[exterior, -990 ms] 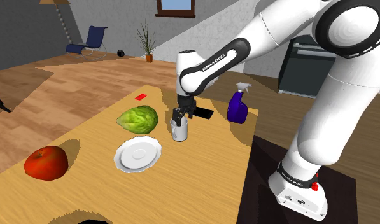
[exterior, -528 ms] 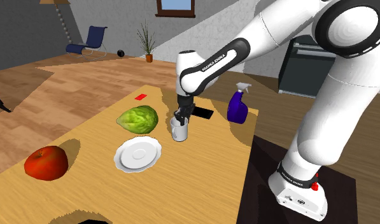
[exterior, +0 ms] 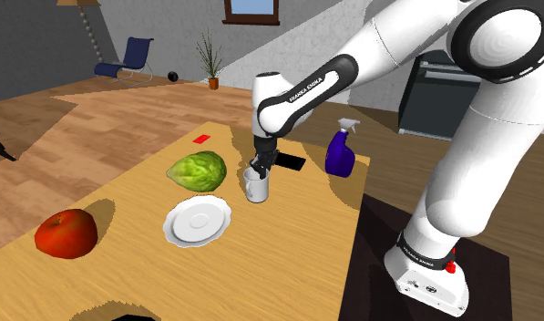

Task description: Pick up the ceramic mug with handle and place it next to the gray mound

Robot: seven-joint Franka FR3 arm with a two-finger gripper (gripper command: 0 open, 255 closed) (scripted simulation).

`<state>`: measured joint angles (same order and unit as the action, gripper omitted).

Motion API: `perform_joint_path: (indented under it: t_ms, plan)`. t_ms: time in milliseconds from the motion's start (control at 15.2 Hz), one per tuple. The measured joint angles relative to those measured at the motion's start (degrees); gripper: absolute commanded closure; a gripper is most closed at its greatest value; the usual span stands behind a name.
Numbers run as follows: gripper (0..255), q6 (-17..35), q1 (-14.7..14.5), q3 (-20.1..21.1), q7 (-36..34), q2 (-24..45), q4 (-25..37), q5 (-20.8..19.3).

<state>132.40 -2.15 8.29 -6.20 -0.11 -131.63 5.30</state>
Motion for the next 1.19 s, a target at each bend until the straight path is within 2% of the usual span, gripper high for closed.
perform_joint_path:
  t_ms: [1188]
  plan:
    - [255, -13.0, 0.2, -0.3, -0.4, -6.3, 6.8, 0.2]
